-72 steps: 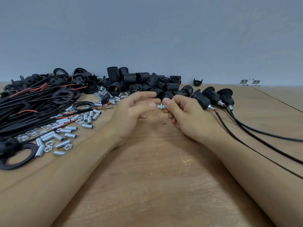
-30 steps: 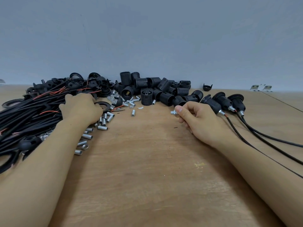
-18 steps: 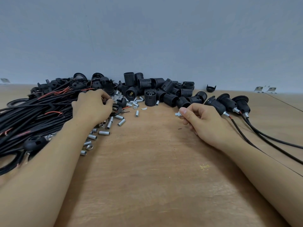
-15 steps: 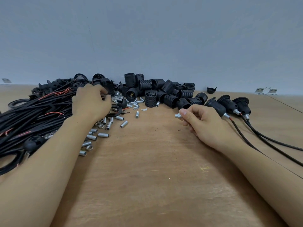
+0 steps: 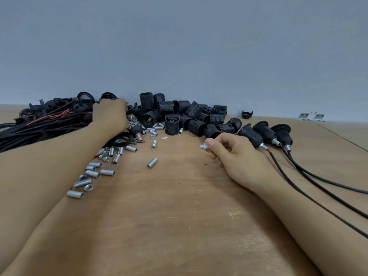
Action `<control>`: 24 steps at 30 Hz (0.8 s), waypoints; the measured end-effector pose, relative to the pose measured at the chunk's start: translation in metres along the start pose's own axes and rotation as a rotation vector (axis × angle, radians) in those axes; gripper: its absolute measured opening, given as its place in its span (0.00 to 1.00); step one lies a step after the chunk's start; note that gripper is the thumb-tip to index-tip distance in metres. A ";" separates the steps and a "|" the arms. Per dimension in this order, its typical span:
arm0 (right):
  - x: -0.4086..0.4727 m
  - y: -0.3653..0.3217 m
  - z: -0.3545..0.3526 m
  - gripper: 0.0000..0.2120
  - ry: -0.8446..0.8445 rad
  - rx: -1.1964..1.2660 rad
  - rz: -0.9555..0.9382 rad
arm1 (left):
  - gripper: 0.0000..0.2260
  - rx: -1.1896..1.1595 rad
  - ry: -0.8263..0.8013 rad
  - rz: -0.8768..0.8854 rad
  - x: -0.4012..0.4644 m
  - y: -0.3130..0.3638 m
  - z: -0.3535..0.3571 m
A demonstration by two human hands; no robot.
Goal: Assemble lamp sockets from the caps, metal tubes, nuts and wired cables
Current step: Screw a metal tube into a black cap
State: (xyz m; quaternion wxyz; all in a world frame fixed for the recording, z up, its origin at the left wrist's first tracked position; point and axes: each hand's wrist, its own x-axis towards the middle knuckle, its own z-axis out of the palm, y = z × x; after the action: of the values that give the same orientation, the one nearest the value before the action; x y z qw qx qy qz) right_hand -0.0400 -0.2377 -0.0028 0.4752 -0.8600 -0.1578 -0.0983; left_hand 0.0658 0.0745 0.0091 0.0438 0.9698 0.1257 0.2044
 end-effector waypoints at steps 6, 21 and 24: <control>0.002 0.001 0.002 0.11 -0.006 0.012 -0.002 | 0.14 -0.578 0.356 -0.006 -0.024 0.030 -0.029; -0.002 -0.003 0.004 0.07 0.024 0.453 -0.148 | 0.17 -2.110 -0.556 -0.241 -0.161 0.099 -0.039; -0.003 -0.004 0.004 0.06 0.028 0.421 -0.176 | 0.17 -2.042 -0.563 -0.244 -0.157 0.099 -0.035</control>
State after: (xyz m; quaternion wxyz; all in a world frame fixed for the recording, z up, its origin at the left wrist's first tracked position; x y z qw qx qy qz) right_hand -0.0438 -0.2324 -0.0027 0.6358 -0.7235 -0.2425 -0.1162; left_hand -0.0647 -0.0607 -0.0059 0.8837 0.4667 -0.0234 -0.0242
